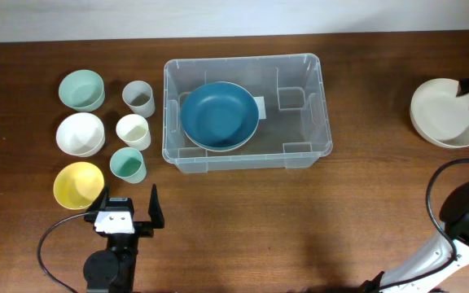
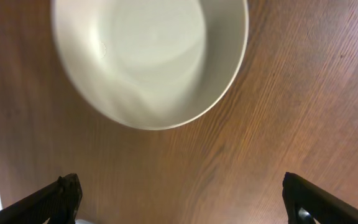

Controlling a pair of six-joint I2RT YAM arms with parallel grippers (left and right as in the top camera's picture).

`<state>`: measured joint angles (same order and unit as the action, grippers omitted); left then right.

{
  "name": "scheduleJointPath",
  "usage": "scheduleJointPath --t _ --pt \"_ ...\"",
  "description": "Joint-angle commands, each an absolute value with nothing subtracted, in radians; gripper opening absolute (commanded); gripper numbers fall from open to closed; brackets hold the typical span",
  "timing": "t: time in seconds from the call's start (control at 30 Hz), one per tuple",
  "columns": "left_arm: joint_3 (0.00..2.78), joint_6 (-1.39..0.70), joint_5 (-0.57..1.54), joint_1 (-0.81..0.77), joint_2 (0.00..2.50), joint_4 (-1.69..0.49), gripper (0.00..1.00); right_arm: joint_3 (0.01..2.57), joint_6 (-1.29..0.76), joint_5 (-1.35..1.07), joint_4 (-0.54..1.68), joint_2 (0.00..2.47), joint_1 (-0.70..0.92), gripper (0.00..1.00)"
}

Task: Pack container
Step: 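Move the right gripper right to the beige bowl, then close the right gripper on the beige bowl's rim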

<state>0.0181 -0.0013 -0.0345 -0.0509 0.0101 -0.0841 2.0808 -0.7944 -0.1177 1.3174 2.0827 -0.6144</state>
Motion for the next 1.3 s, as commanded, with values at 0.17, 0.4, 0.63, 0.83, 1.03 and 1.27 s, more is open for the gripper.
scheduleJointPath --t 0.17,0.4,0.63,0.83,1.03,1.27 --pt "0.009 -0.011 -0.045 -0.046 0.006 -0.079 1.0 1.882 -0.836 -0.159 1.183 2.083 -0.682 0.99" --pt "0.009 -0.011 -0.045 -0.046 0.006 -0.079 1.0 1.746 -0.836 -0.155 1.027 2.083 -0.681 0.99" --pt "0.009 -0.011 -0.045 -0.046 0.006 -0.079 1.0 1.636 -0.836 -0.171 0.875 2.083 -0.681 0.99" --pt "0.009 -0.011 -0.045 -0.046 0.006 -0.079 1.0 1.571 -0.836 -0.169 0.794 2.083 -0.681 0.99" --pt "0.009 -0.011 -0.045 -0.046 0.006 -0.079 1.0 1.548 -0.835 -0.17 0.75 2.083 -0.681 0.99" --pt "0.009 -0.011 -0.045 -0.046 0.006 -0.079 1.0 1.548 -0.835 -0.169 0.717 2.084 -0.681 0.97"
